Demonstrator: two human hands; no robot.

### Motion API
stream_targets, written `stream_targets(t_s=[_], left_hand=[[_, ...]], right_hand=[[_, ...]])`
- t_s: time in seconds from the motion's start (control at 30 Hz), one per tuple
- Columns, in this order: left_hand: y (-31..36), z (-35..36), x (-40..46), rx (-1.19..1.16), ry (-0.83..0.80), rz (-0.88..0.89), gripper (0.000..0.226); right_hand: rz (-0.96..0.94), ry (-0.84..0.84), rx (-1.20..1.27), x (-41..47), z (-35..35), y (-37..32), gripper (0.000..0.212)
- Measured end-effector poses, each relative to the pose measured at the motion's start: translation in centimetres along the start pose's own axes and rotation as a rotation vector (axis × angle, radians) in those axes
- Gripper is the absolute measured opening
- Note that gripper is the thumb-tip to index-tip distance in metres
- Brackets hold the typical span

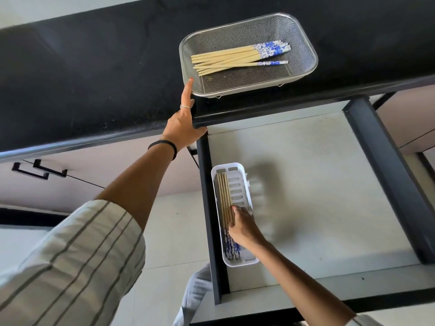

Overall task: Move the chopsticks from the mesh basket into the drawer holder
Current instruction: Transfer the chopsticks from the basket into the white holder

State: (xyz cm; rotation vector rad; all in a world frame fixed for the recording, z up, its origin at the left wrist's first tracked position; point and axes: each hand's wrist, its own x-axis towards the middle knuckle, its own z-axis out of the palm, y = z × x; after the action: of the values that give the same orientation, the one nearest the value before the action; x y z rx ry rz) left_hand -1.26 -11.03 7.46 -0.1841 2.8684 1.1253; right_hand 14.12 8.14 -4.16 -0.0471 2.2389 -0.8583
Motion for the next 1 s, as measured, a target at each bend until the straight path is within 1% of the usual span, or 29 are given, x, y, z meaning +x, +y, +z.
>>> stream_targets(t_s=[0.13,0.2,0.23,0.3,0.4,0.5,0.6,0.67,0.73,0.9,0.93,1.0], left_hand=[[0.2,0.1,-0.1,0.005,0.002,-0.015,0.114],[0.2,0.2,-0.2,-0.002,0.003,-0.018,0.114],[0.3,0.3,-0.2,-0.003,0.005,-0.015,0.114],[0.3,0.3,-0.2,0.003,0.006,-0.009,0.113],[0.2,0.1,-0.3,0.014,0.01,-0.009,0.112],[0.1,0.1,-0.3,0.008,0.015,-0.004,0.111],[0.0,0.1,-0.1,-0.012,0.018,-0.002,0.111],[0.0,0.2,-0.1,-0.019,0.011,0.003,0.111],[0.0,0.2,-0.2,-0.015,0.005,0.012,0.111],[0.0,0.0,-0.3,-0.031,-0.004,0.028,0.11],[0.0,0.0,-0.3,-0.031,-0.002,0.03,0.11],[0.0,0.0,-0.3,-0.028,-0.001,0.035,0.11]], right_hand=[[-0.014,-0.015,-0.019,-0.1,-0.5,-0.4,0.052],[-0.057,-0.003,-0.018,-0.4,-1.2,-1.1,0.051],[-0.102,0.029,-0.008,-0.5,-1.9,-1.7,0.05],[-0.232,0.142,0.032,-0.7,-3.8,-3.4,0.043],[-0.454,0.375,0.159,-1.1,-8.0,-6.8,0.03],[-0.646,0.596,0.259,-0.9,-12.9,-10.5,0.024],[-0.761,0.815,0.218,1.1,-18.0,-13.6,0.023],[-0.735,0.881,0.091,3.5,-21.1,-15.0,0.024],[-0.622,0.819,-0.076,6.4,-24.0,-15.8,0.031],[-0.302,0.49,-0.464,12.1,-28.2,-15.8,0.054],[-0.264,0.439,-0.515,12.7,-28.4,-15.6,0.056],[-0.251,0.403,-0.564,13.4,-28.5,-15.3,0.057]])
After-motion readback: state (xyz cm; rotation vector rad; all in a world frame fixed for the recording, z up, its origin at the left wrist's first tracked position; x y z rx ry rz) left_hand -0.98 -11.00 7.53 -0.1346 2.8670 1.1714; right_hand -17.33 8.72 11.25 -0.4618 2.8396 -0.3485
